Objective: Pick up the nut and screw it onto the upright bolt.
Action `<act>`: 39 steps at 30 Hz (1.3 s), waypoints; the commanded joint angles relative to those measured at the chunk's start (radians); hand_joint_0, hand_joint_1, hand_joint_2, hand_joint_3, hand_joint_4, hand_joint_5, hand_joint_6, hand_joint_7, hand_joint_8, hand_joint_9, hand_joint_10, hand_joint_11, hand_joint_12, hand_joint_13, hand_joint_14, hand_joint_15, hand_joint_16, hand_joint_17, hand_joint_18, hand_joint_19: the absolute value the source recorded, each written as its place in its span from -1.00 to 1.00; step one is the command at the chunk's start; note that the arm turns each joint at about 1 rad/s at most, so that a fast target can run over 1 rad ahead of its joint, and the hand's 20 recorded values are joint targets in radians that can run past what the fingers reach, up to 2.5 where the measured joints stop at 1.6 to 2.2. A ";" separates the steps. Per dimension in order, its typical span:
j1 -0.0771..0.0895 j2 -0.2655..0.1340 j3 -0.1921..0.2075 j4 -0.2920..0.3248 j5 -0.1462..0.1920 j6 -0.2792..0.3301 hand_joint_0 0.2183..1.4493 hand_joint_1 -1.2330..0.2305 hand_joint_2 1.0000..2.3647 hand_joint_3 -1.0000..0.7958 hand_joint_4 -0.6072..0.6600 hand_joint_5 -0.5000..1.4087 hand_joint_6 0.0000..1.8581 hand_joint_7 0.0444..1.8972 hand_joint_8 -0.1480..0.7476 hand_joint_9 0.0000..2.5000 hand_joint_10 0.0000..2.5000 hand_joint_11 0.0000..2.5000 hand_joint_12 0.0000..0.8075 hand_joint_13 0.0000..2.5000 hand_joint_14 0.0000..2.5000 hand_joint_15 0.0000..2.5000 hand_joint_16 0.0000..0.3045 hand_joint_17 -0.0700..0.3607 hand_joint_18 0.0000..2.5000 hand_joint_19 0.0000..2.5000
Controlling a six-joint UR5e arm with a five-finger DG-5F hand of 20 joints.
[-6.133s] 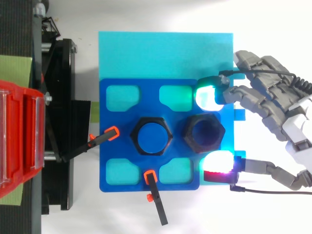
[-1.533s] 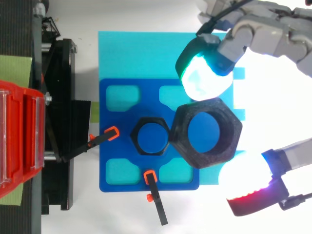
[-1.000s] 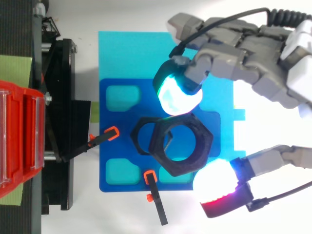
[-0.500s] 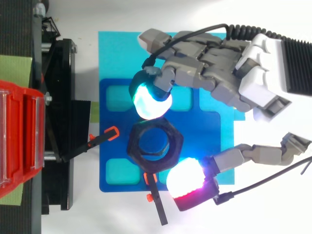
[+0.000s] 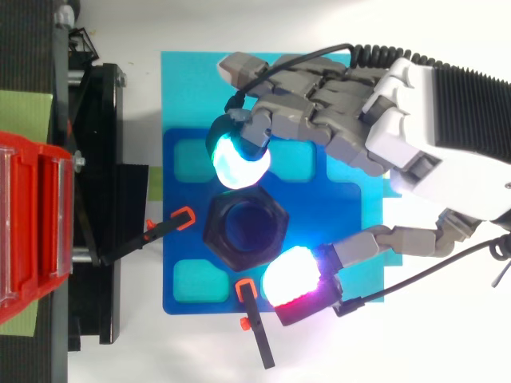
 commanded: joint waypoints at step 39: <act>0.002 -0.001 0.000 -0.019 -0.003 0.000 -0.53 -0.34 -1.00 -0.44 0.30 -0.69 -0.46 0.30 -0.05 -0.77 -1.00 -1.00 -0.13 -0.66 -1.00 -1.00 -0.66 -0.14 -0.68 -0.94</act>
